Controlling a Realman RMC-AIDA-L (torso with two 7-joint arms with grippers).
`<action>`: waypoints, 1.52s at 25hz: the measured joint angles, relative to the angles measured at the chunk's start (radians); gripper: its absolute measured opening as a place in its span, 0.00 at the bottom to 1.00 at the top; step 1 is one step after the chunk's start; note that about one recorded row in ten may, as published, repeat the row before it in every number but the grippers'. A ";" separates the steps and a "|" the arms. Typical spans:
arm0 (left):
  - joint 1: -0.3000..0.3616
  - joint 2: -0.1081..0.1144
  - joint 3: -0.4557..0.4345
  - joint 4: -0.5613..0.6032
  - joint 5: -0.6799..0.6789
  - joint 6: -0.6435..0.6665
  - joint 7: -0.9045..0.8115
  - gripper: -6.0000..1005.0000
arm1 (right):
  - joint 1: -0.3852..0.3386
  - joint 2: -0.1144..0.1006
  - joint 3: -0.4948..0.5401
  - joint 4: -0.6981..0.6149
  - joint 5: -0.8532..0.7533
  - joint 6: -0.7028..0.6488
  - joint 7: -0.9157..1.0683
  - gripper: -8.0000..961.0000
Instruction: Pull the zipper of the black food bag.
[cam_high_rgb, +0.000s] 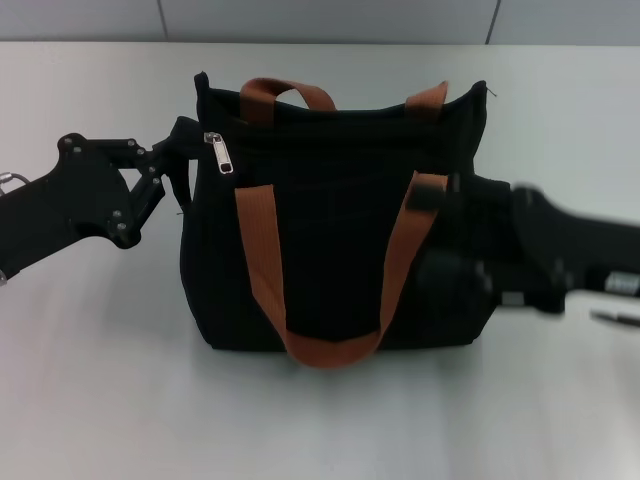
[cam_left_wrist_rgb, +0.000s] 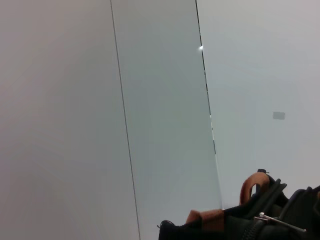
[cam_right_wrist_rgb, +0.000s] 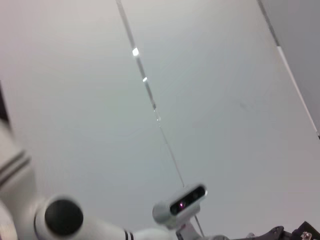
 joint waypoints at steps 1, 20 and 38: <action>-0.001 0.000 0.000 0.000 0.000 0.001 0.000 0.03 | 0.015 -0.001 0.001 -0.013 0.010 0.005 0.063 0.83; -0.003 0.000 0.000 0.002 -0.028 0.034 -0.002 0.03 | 0.301 -0.005 -0.250 -0.210 0.014 0.276 0.776 0.82; -0.004 0.005 0.000 0.002 -0.042 0.066 -0.015 0.04 | 0.371 -0.005 -0.352 -0.247 -0.029 0.401 0.923 0.58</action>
